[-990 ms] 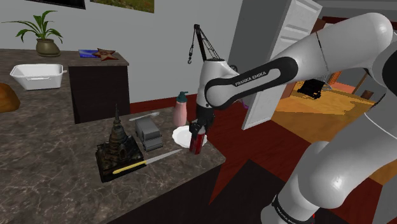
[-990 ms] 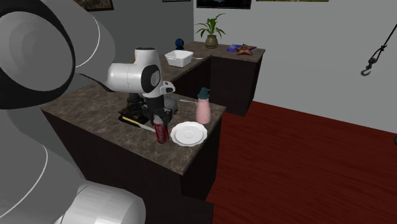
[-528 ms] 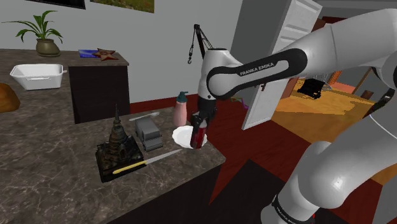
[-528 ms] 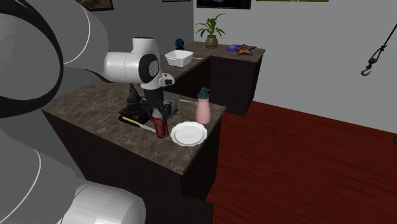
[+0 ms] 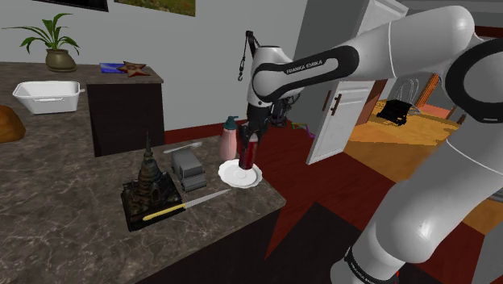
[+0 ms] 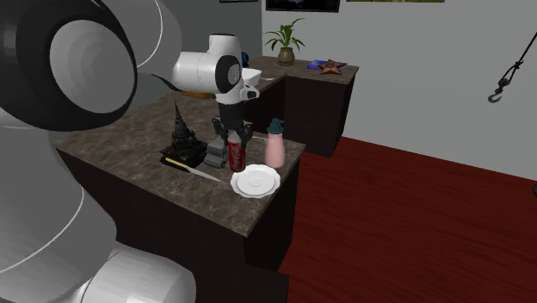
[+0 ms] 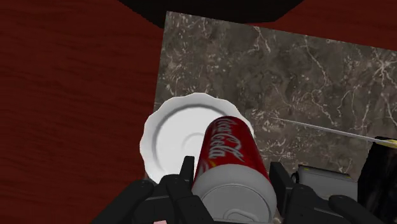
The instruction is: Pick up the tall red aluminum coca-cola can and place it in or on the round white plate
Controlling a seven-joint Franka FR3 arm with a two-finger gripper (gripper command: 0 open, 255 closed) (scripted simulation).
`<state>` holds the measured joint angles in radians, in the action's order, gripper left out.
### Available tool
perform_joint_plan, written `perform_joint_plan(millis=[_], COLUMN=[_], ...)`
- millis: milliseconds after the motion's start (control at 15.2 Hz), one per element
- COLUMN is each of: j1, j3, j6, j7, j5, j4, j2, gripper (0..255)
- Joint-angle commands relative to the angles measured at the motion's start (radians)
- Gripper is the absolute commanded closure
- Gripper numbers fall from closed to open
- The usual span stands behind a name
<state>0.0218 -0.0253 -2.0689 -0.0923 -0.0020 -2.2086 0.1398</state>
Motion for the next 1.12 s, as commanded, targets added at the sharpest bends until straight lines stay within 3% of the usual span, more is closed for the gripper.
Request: perform_joint_plan(millis=[0,198,1056], j1=[0.015,0.036,0.036], j3=[0.018,0.041,0.041], j6=[0.023,0.072,-0.095], j7=[0.031,0.076,0.076], j5=[-0.004,-0.004,-0.004], j4=[0.088,0.235,0.129], j2=[-0.064,-0.162,-0.223], gripper=[255,255,255])
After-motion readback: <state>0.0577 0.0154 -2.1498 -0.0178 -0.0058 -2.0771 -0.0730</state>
